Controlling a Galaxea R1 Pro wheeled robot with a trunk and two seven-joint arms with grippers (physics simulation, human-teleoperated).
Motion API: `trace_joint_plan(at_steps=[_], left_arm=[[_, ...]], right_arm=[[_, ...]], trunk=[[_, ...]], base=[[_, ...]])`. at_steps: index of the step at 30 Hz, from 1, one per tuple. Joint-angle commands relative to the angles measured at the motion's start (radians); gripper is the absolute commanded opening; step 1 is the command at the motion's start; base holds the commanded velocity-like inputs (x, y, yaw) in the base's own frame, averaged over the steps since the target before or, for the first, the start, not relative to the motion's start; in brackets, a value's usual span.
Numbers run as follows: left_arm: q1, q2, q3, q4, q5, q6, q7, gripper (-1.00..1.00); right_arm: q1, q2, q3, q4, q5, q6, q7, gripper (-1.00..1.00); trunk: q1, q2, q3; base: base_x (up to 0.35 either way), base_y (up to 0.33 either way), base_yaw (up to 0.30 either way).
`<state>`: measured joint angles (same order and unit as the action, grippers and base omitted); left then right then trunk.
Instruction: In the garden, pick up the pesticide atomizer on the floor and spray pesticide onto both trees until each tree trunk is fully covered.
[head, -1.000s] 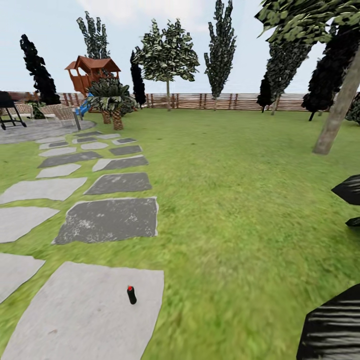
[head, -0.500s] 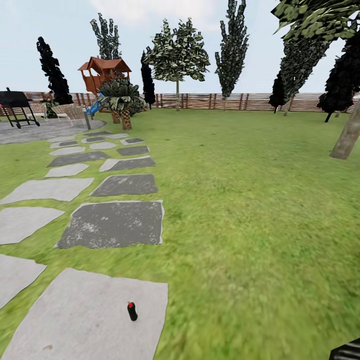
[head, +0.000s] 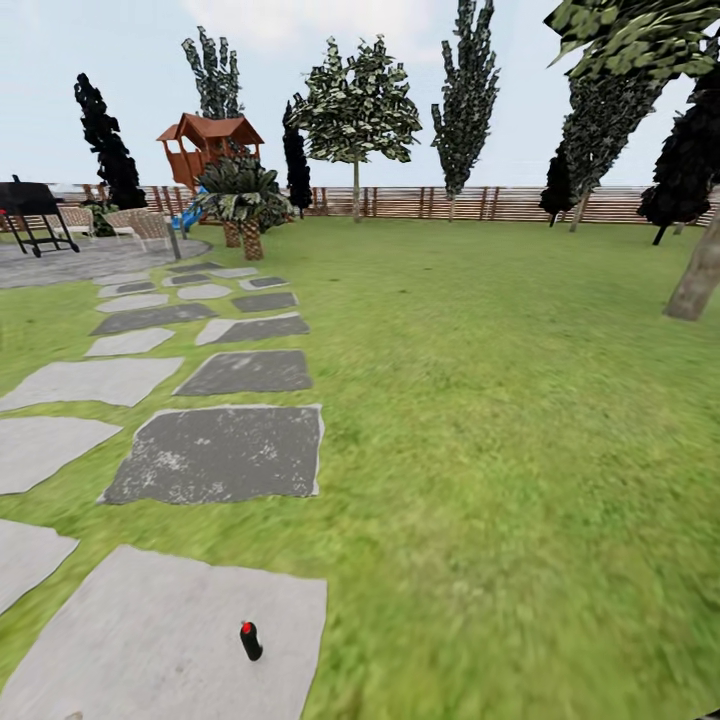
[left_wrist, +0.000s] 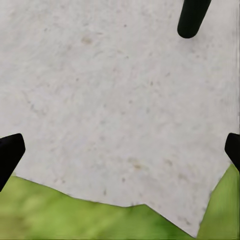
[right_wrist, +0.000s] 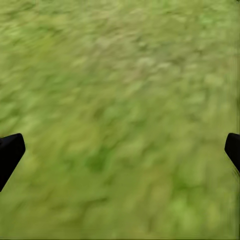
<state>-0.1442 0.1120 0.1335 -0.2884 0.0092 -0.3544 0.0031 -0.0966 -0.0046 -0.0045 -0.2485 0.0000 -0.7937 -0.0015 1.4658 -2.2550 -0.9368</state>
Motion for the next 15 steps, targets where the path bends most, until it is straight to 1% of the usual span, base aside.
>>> trace_joint_plan(at_steps=[1, 5, 7, 15], left_arm=[[0.0, 0.0, 0.0, 0.0, 0.0, 0.0, 0.0, 1.0], [0.0, 0.0, 0.0, 0.0, 0.0, 0.0, 0.0, 1.0], [0.0, 0.0, 0.0, 0.0, 0.0, 0.0, 0.0, 1.0], [0.0, 0.0, 0.0, 0.0, 0.0, -0.001, 0.0, 1.0]], right_arm=[[0.0, 0.0, 0.0, 0.0, 0.0, 0.0, 0.0, 1.0], [0.0, 0.0, 0.0, 0.0, 0.0, 0.0, 0.0, 1.0], [0.0, 0.0, 0.0, 0.0, 0.0, 0.0, 0.0, 1.0], [0.0, 0.0, 0.0, 0.0, 0.0, 0.0, 0.0, 1.0]], trunk=[[0.0, 0.0, 0.0], [0.0, 0.0, 0.0], [0.0, 0.0, 0.0], [0.0, 0.0, 0.0]], base=[[0.231, -0.179, 0.145], [0.219, -0.184, 0.222], [0.114, -0.101, 0.264], [0.016, -0.014, 0.264]])
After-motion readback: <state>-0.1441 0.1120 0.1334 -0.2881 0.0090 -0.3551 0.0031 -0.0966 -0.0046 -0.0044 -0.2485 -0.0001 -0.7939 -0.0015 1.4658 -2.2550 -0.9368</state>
